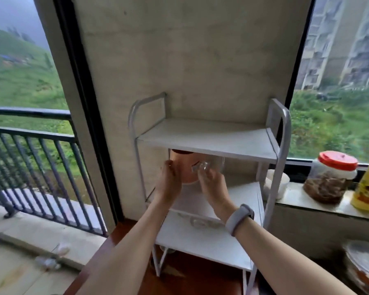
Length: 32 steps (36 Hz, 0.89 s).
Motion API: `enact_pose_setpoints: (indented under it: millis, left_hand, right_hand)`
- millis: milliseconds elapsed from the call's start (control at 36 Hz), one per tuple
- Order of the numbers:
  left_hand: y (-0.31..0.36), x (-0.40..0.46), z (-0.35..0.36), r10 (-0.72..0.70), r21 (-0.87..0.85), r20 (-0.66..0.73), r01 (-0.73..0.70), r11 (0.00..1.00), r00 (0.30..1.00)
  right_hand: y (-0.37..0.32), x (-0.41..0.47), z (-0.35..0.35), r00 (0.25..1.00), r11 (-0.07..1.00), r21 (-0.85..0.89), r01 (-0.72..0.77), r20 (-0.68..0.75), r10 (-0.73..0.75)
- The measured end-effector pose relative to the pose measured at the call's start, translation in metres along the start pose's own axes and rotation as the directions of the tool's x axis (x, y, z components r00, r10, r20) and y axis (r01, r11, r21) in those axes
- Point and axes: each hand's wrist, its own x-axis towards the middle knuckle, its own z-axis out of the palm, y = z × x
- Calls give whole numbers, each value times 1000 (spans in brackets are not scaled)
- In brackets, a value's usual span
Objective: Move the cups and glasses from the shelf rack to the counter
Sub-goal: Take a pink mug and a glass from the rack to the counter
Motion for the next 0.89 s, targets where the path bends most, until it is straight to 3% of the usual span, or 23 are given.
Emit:
enact_pose_setpoints:
  millis: [83,250,472,750,889]
  left_hand:
    - [-2,8,4,-17,-81,-10,16,997,1000]
    - [-1,14,5,-40,-158,101,55,986,994]
    - [11,-24,5,-107,-336,-6,99,937,994]
    - [26,-90,-38,-47,-269,-79,24,963,996]
    - [38,-115,-47,31,-245,-68,-47,968,997]
  right_hand:
    - [3,1,-1,998,1000,18,5,-66,-4]
    - [1,-6,-7,985,1000,1,27,-168,-27]
    - [-3,-39,-21,988,992,81,94,-130,-83]
    - [0,-101,-54,983,976,169,139,-145,-115]
    - [-3,-125,-73,977,980,108,164,-152,-147]
